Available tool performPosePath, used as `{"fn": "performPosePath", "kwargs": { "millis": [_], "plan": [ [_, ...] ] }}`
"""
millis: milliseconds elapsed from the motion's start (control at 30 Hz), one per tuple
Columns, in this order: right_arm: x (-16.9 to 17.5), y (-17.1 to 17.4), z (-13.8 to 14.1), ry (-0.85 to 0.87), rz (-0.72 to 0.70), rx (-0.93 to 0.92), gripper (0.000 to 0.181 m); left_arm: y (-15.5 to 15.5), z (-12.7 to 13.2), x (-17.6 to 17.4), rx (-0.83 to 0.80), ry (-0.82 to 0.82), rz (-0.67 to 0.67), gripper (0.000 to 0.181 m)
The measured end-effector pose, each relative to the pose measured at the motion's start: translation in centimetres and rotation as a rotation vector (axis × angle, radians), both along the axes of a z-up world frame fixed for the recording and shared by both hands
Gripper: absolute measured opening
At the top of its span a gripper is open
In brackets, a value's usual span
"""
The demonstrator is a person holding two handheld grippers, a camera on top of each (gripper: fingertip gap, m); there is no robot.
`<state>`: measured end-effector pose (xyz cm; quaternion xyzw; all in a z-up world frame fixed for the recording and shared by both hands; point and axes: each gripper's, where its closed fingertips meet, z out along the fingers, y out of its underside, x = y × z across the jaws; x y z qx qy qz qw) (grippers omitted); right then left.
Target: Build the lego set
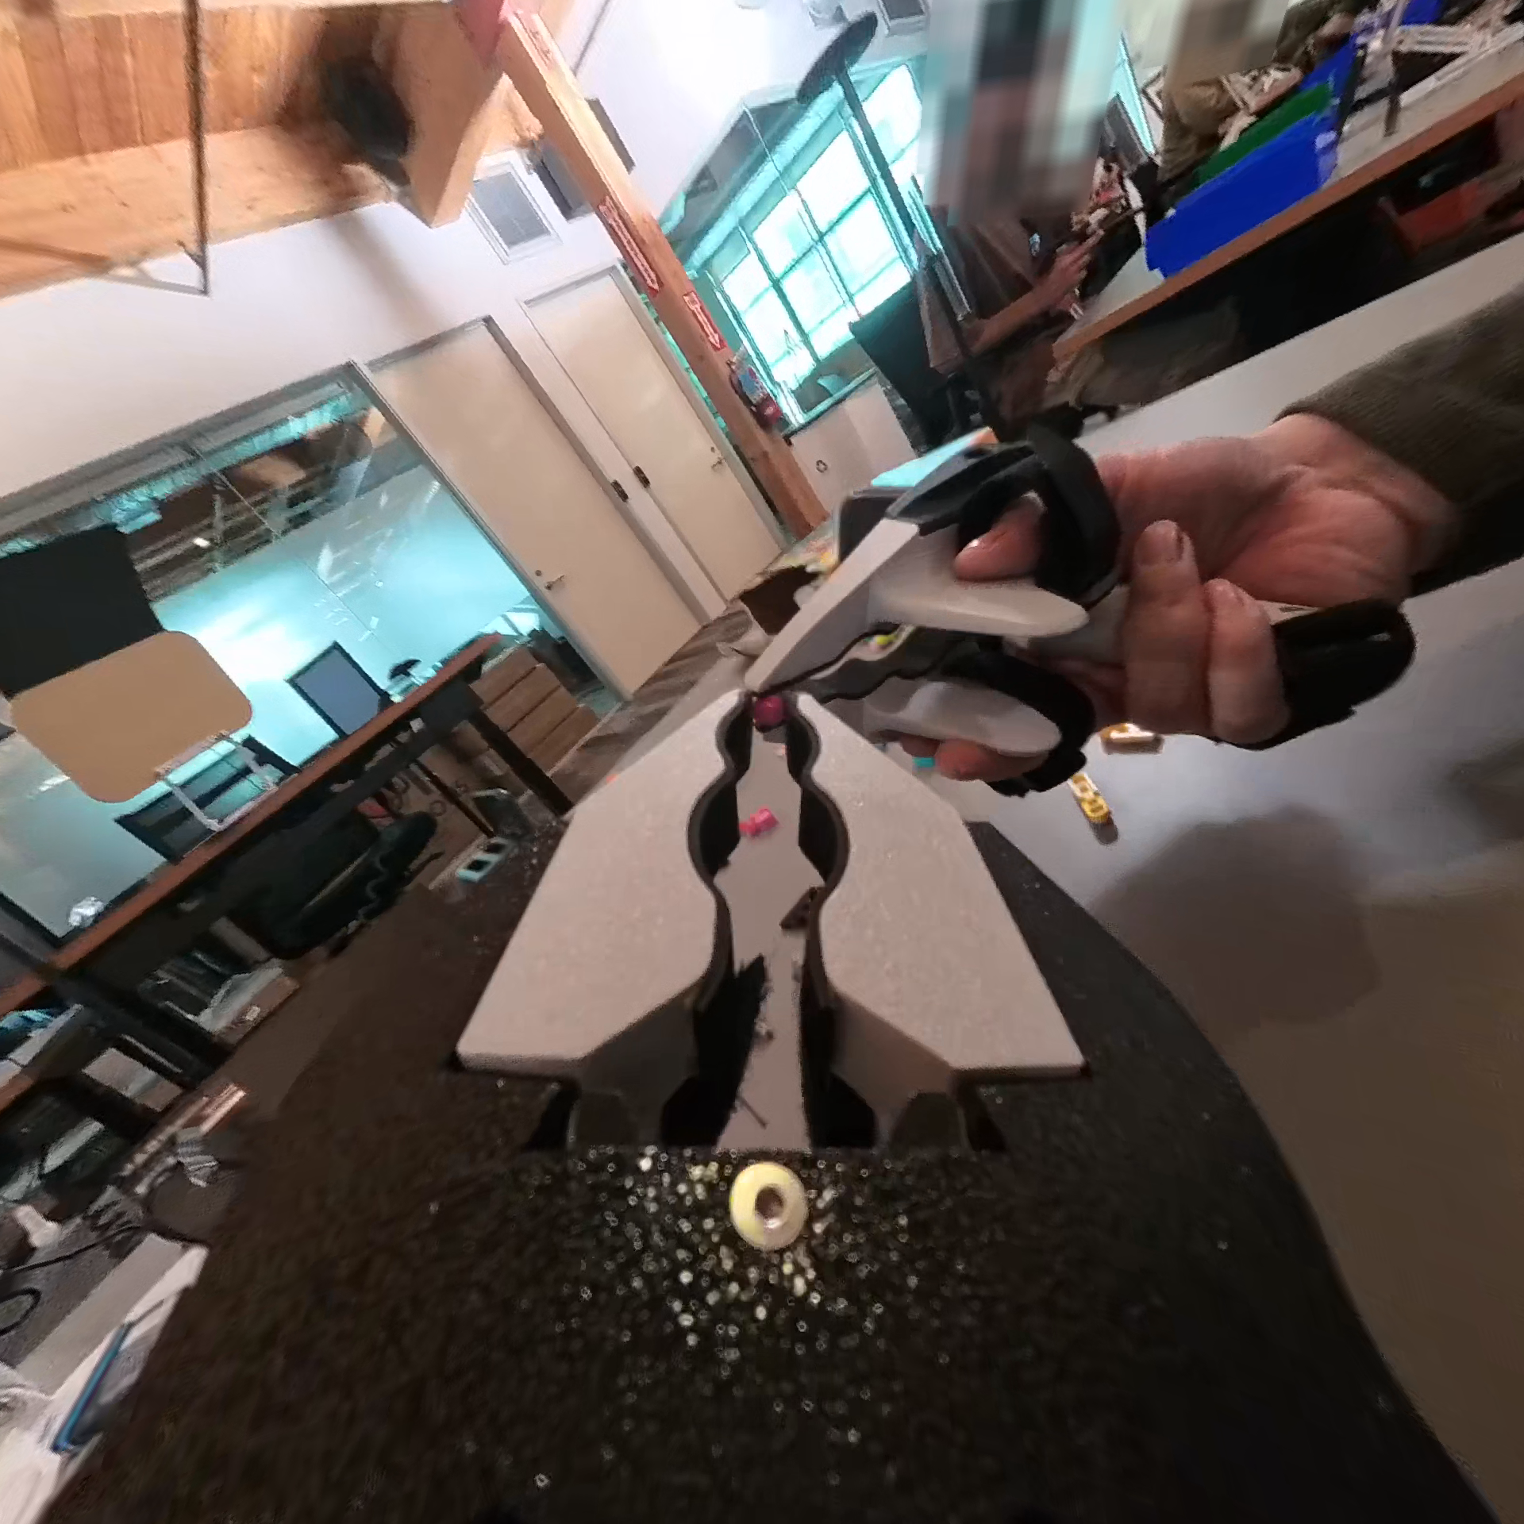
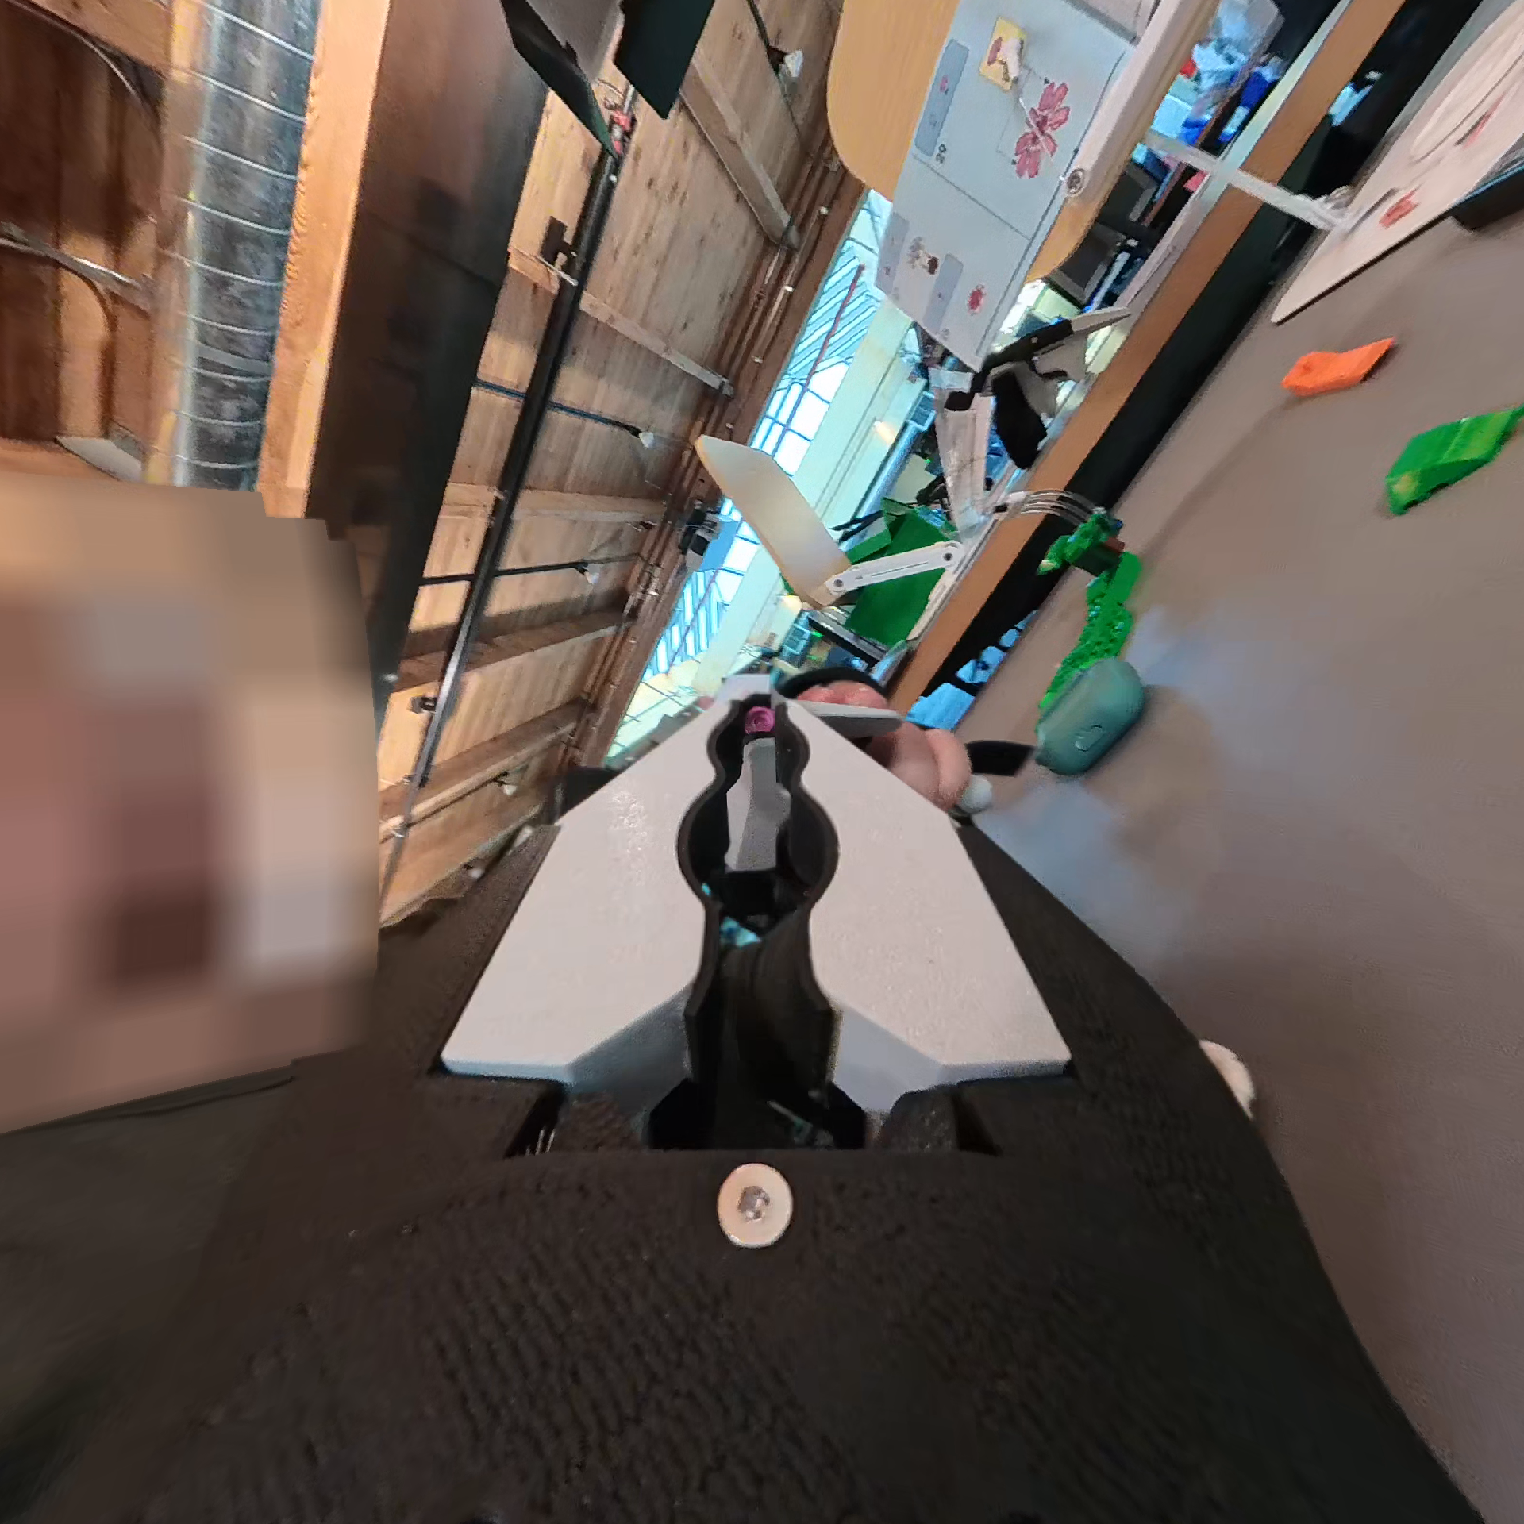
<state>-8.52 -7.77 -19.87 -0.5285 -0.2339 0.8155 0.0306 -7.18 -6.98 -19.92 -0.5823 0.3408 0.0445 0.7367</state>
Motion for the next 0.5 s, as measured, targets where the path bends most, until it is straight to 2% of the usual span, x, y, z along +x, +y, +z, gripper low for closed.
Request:
{"fn": "performPosePath", "kwargs": {
  "millis": [67, 133, 233, 300, 333, 400, 500],
  "plan": [
    [-0.2, 0.7, -0.8, -0.048, -0.070, 0.081, 0.011, -0.1, -0.5, -0.4, -0.043, 0.011, -0.002, 0.005],
    [0.1, 2.4, -1.8, -0.121, -0.186, 0.242, 0.018, -0.2, -1.2, -0.8, -0.103, 0.050, -0.001, 0.005],
    [1.5, 4.0, -2.6, -0.215, -0.303, 0.501, 0.019, -0.6, -5.5, -1.0, -0.420, 0.174, -0.067, 0.005],
    [2.3, 4.1, -3.3, -0.272, -0.329, 0.634, 0.019, -1.1, -9.0, -1.8, -0.651, 0.305, -0.090, 0.005],
    [2.5, 4.0, -3.6, -0.292, -0.332, 0.679, 0.019, -1.3, -10.2, -2.2, -0.713, 0.378, -0.093, 0.005],
    [2.7, 3.9, -3.9, -0.313, -0.333, 0.733, 0.018, -1.7, -11.8, -2.6, -0.816, 0.496, -0.110, 0.005],
    [2.7, 3.8, -4.5, -0.344, -0.323, 0.804, 0.018, -2.2, -12.8, -2.3, -0.931, 0.576, -0.157, 0.005]
  ]
}}
